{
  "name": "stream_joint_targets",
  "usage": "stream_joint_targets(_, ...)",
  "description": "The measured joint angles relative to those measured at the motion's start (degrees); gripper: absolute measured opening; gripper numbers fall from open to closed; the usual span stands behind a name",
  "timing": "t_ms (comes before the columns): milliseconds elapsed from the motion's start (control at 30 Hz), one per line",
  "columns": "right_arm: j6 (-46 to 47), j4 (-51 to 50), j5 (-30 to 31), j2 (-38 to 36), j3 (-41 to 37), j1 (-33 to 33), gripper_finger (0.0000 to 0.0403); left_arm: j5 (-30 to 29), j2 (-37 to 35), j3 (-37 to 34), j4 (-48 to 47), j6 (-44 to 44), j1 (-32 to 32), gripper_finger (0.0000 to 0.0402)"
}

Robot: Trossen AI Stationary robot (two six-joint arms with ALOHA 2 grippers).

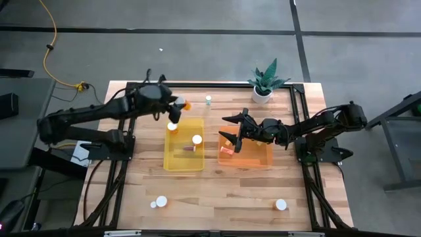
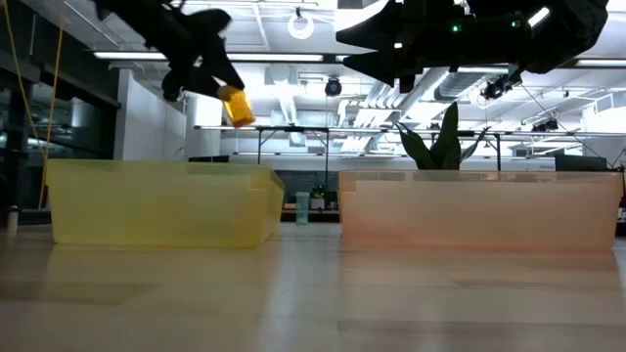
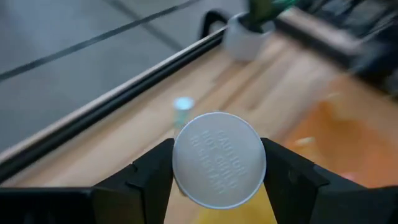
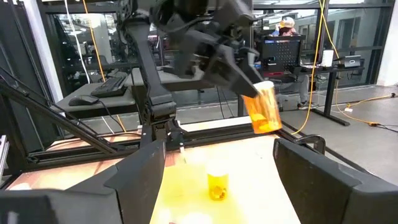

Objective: Pick and place medicine bottles into bin by pill shape (circle, oval)
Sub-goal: Put the top large orange capsule bottle into the yellow bin

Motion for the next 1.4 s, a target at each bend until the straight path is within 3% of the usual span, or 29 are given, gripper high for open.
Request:
stream_joint_targets(200, 0.0, -0.01, 0.0, 0.0, 0.0, 0.0, 0.0291, 7.52, -7.37, -8.26, 9.71, -3.46, -0.53, 0.0197)
stream_joint_targets(533, 0.0, -0.01, 0.0, 0.0, 0.0, 0.0, 0.0291, 7.95, -8.99, -8.96, 9.97, -3.61, -0.8, 0.0197)
stream_joint_targets(767, -0.02, -0.03, 0.0, 0.0, 0.0, 0.0, 0.0291, 8.28, -8.99, -8.96, 9.97, -3.79, -8.66, 0.0197)
stream_joint_targets(933, -0.02, -0.06, 0.0, 0.0, 0.0, 0.0, 0.0291, 5.85, -7.98, -8.96, 9.3, -4.48, -18.8, 0.0197)
stream_joint_targets(1100, 0.08, -0.1, 0.02, 0.0, 0.0, 0.0, 0.0291, 0.46, -6.16, -8.94, -1.12, -7.15, -26.93, 0.0197)
stream_joint_targets(1267, 0.14, -0.1, 0.0, 0.0, 0.0, 0.0, 0.0291, -7.95, -2.31, -8.98, -11.78, -12.05, -30.99, 0.0197)
stream_joint_targets(1400, 0.15, -0.08, 0.0, 0.0, 0.0, 0.0, 0.0291, -10.43, 1.33, -8.98, -11.03, -12.11, -31.65, 0.0197)
